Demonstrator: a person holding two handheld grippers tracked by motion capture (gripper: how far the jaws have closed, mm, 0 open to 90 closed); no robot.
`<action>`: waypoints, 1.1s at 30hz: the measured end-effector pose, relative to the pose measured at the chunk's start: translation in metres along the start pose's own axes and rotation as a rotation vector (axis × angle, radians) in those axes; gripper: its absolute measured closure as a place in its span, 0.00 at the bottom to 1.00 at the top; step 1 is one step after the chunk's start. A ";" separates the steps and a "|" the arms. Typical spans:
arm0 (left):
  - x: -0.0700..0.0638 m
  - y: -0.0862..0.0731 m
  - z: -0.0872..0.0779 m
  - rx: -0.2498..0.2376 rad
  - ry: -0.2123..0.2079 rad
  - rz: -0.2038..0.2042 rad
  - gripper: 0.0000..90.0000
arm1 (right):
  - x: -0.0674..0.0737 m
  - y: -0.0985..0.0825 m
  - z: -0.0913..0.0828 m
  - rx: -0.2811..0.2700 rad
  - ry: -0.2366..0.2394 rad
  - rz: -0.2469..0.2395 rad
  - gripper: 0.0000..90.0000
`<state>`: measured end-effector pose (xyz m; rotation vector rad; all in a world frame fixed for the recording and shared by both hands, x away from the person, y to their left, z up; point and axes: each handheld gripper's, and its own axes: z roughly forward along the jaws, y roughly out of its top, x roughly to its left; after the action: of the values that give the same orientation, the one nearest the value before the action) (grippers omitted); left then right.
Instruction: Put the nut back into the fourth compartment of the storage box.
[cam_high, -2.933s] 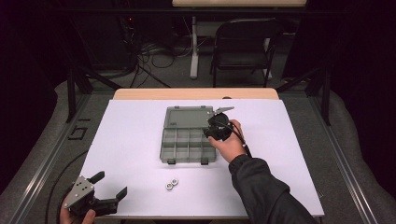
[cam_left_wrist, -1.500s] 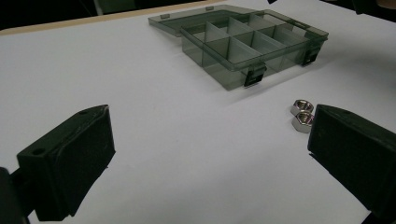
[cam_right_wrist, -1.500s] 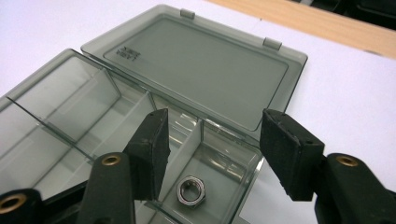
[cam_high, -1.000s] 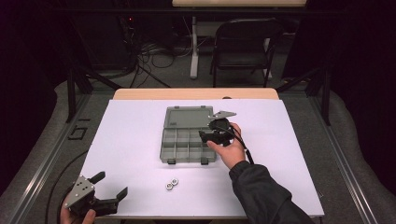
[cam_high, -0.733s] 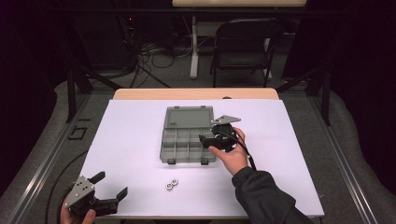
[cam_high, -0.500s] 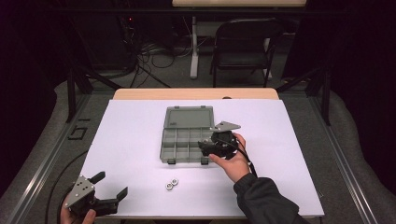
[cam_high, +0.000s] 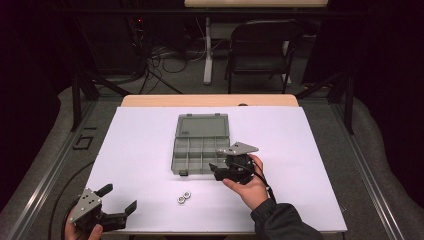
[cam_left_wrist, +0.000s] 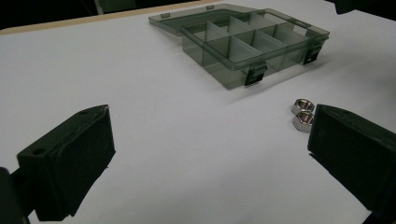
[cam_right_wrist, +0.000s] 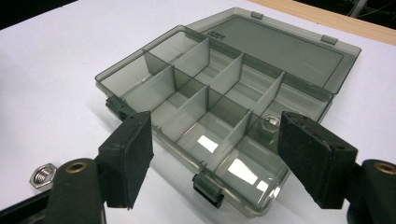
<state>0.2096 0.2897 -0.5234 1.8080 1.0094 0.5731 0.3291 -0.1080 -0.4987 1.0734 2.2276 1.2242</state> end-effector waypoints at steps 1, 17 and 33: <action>0.000 0.000 0.000 -0.001 0.000 0.000 0.01 | 0.002 -0.001 -0.001 0.005 0.000 0.001 0.30; 0.000 0.000 0.000 0.006 -0.002 0.003 0.01 | 0.039 -0.021 0.002 0.000 0.065 -0.055 0.33; 0.000 0.000 0.000 0.003 -0.004 0.007 0.01 | 0.067 -0.031 0.015 0.028 0.141 -0.117 0.44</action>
<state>0.2097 0.2898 -0.5231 1.8151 1.0024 0.5720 0.2823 -0.0586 -0.5304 0.8771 2.3832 1.2568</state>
